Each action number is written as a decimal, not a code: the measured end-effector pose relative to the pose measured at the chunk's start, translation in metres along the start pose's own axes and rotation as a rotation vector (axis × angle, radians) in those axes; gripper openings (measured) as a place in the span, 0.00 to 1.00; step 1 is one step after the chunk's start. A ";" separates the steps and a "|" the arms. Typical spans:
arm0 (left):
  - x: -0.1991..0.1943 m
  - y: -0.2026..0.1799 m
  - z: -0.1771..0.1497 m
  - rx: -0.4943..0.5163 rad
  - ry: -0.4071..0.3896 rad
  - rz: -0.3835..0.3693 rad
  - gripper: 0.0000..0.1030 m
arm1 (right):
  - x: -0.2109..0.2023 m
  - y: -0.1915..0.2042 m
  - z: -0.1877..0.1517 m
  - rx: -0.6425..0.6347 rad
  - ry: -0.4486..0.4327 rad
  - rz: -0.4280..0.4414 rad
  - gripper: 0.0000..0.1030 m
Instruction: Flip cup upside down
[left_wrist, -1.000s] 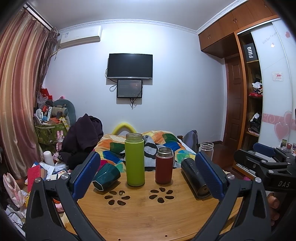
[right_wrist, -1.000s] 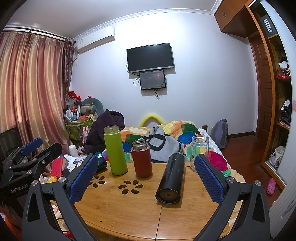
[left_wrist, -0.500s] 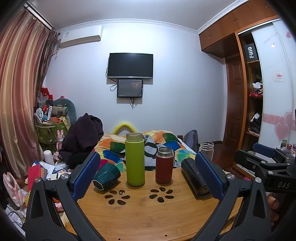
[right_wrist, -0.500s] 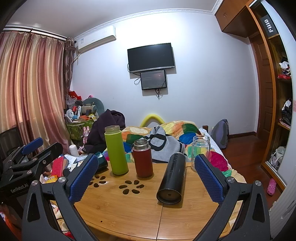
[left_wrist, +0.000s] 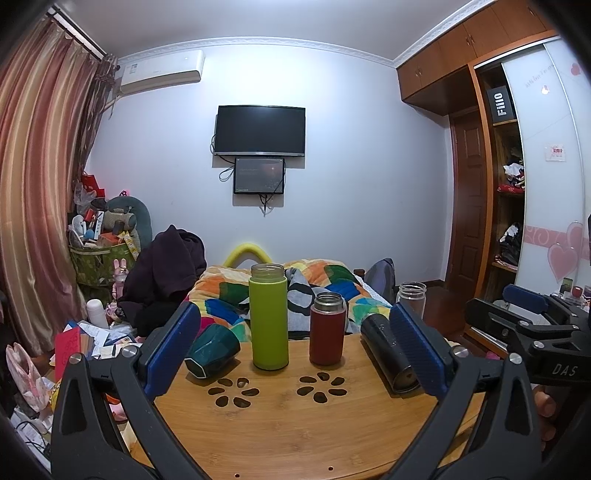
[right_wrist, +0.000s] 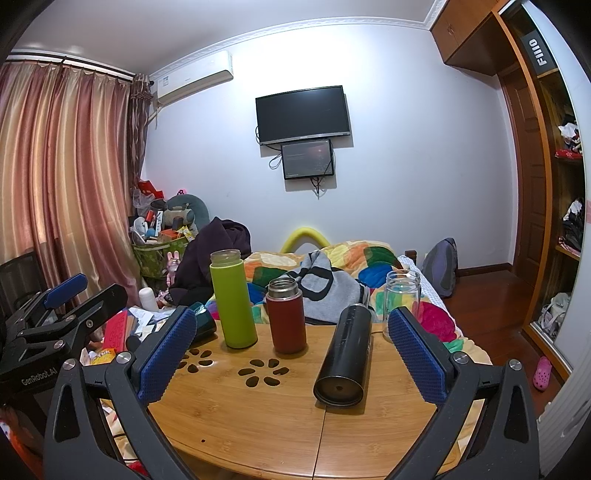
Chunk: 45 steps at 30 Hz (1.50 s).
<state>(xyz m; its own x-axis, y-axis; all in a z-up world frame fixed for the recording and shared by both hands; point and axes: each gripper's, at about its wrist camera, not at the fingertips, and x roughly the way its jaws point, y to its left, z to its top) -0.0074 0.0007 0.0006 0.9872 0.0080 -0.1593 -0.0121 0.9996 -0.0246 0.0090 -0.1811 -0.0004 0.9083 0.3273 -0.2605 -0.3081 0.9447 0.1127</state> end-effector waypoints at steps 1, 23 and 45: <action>0.000 0.000 0.000 0.000 0.001 0.000 1.00 | 0.000 -0.001 0.000 0.000 -0.001 0.000 1.00; 0.088 0.025 -0.007 -0.021 0.122 0.022 1.00 | 0.009 -0.009 -0.008 0.023 0.025 -0.005 1.00; 0.264 0.036 -0.026 0.007 0.388 0.022 0.61 | 0.039 -0.059 -0.034 0.097 0.144 -0.045 1.00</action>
<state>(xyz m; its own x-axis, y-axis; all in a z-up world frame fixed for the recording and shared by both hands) 0.2485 0.0384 -0.0684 0.8531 0.0204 -0.5213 -0.0301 0.9995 -0.0101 0.0531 -0.2236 -0.0503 0.8688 0.2907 -0.4009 -0.2327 0.9543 0.1877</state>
